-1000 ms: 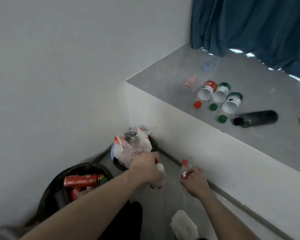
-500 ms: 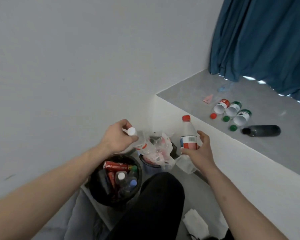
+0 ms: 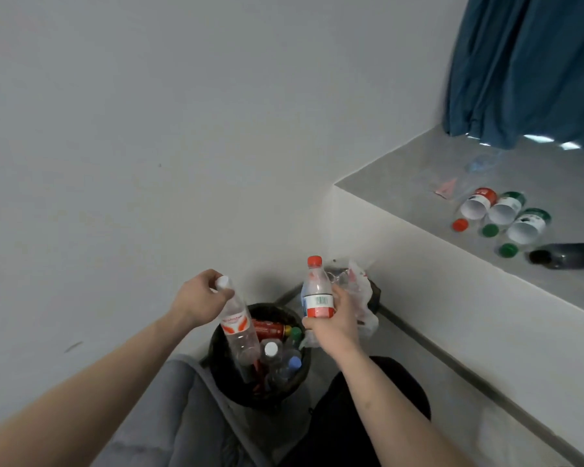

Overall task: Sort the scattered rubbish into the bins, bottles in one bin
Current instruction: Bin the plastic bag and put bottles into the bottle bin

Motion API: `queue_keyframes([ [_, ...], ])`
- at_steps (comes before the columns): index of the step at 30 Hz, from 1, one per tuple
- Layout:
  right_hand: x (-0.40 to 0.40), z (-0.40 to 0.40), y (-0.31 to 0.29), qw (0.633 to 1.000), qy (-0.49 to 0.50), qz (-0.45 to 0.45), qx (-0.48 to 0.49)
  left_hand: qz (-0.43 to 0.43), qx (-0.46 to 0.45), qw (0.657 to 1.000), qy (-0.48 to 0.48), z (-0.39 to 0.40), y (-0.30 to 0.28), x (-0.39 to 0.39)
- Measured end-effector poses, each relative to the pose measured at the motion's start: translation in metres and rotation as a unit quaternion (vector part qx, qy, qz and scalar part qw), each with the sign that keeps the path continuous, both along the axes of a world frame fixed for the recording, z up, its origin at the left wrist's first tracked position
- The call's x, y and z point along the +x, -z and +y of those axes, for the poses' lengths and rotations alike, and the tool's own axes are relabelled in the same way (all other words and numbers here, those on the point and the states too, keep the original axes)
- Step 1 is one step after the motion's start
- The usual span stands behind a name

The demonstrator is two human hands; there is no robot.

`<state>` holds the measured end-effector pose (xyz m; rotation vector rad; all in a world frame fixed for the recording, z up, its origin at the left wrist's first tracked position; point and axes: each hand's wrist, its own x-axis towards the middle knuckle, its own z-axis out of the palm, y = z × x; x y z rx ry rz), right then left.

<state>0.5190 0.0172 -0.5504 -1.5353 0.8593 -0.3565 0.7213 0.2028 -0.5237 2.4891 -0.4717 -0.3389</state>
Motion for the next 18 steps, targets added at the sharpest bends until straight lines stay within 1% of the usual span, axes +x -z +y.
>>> queue_keyframes([
  [3, 0.006, -0.004, 0.011, 0.999, -0.023, 0.013, -0.023, 0.034, 0.041, 0.999, -0.009, 0.0, 0.035, 0.011],
  [5, 0.01, -0.006, 0.014, 0.999, -0.025, 0.022, -0.016, 0.068, 0.052, 0.996, -0.027, 0.0, 0.059, 0.016],
  [8, 0.014, -0.009, 0.02, 0.999, -0.027, 0.032, -0.021, 0.131, 0.044, 0.988, -0.067, -0.001, 0.097, 0.026],
  [10, 0.018, -0.013, 0.024, 0.999, -0.024, 0.037, -0.023, 0.155, 0.032, 0.984, -0.084, -0.005, 0.12, 0.035],
  [13, 0.023, -0.022, 0.031, 0.999, -0.014, 0.051, -0.008, 0.15, 0.004, 0.982, -0.115, -0.017, 0.142, 0.048],
  [16, 0.027, -0.032, 0.039, 0.998, 0.004, 0.057, -0.001, 0.137, 0.001, 0.979, -0.15, -0.027, 0.163, 0.058],
  [18, 0.029, -0.036, 0.044, 0.998, 0.004, 0.066, 0.009, 0.146, -0.002, 0.976, -0.161, -0.034, 0.174, 0.058],
])
